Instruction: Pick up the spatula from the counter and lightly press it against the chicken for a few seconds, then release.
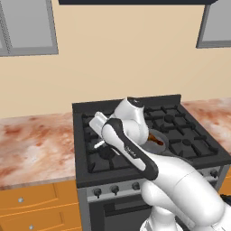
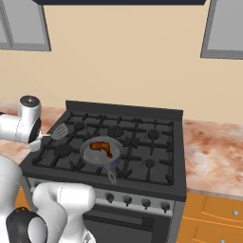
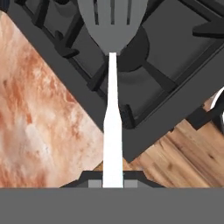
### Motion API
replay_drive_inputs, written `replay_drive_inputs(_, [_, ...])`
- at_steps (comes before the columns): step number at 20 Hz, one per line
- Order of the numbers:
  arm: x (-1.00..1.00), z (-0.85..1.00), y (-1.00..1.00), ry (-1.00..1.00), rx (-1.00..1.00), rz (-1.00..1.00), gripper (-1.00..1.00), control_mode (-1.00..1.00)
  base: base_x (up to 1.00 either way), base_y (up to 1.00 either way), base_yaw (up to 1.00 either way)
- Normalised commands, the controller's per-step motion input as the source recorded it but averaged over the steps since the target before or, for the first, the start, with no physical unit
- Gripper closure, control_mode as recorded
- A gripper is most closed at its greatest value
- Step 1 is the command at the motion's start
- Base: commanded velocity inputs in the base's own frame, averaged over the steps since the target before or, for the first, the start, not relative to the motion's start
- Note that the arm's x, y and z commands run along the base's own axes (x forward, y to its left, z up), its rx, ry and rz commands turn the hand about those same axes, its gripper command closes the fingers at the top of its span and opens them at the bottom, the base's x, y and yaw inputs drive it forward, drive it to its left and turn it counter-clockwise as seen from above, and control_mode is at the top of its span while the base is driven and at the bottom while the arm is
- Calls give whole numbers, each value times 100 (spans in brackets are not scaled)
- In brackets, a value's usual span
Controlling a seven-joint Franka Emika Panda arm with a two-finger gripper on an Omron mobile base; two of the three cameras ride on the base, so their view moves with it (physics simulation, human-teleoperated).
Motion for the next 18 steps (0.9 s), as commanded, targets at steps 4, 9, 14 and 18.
replay_drive_inputs(4, [14, 0, -17, 11, 2, -10, 100, -100, 0, 0, 0])
replay_drive_inputs(9, [16, 0, -17, 11, 2, -9, 100, -100, 0, 0, 0])
replay_drive_inputs(14, [15, 0, -13, 10, 1, -8, 100, -100, 0, 0, 0])
replay_drive_inputs(18, [13, 0, -14, 7, 0, -6, 100, -100, 0, 0, 0])
